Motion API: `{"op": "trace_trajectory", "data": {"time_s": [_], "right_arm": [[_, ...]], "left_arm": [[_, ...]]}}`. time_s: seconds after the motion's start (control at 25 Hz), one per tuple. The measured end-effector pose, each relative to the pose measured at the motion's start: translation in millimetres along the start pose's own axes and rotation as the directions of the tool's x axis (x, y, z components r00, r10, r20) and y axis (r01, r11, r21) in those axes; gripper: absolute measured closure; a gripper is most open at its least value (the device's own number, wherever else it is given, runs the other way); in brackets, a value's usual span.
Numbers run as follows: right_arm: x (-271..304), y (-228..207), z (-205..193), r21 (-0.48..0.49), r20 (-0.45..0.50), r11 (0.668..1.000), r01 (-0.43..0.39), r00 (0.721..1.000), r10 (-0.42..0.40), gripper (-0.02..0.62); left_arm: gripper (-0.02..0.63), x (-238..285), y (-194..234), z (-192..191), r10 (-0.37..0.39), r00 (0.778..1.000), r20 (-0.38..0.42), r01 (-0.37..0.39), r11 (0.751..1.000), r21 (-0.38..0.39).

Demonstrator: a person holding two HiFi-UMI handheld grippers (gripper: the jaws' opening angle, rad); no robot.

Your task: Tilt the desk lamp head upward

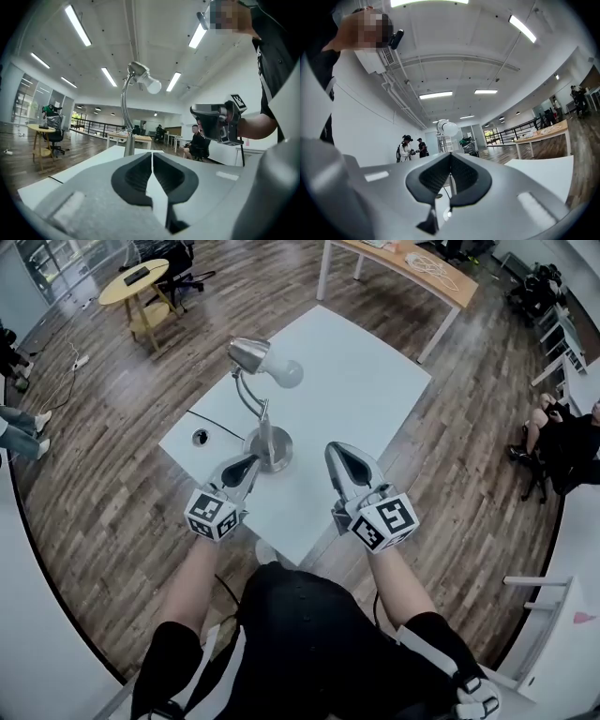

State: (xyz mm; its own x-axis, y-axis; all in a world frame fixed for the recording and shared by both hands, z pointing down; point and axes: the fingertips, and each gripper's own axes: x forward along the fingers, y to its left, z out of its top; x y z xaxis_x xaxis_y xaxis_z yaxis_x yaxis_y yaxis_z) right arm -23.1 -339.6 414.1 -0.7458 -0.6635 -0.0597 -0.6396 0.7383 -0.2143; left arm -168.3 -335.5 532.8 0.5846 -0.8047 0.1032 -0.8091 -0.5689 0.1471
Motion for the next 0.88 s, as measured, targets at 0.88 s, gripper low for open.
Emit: {"op": "trace_trajectory", "data": {"time_s": [0.88], "right_arm": [[-167,21,-3,0.023,-0.005,0.995,-0.102,0.995,0.102,0.591]], "left_arm": [[0.606,-138,-161,46,0.297,0.934,0.197,-0.298,0.954,-0.023]]}}
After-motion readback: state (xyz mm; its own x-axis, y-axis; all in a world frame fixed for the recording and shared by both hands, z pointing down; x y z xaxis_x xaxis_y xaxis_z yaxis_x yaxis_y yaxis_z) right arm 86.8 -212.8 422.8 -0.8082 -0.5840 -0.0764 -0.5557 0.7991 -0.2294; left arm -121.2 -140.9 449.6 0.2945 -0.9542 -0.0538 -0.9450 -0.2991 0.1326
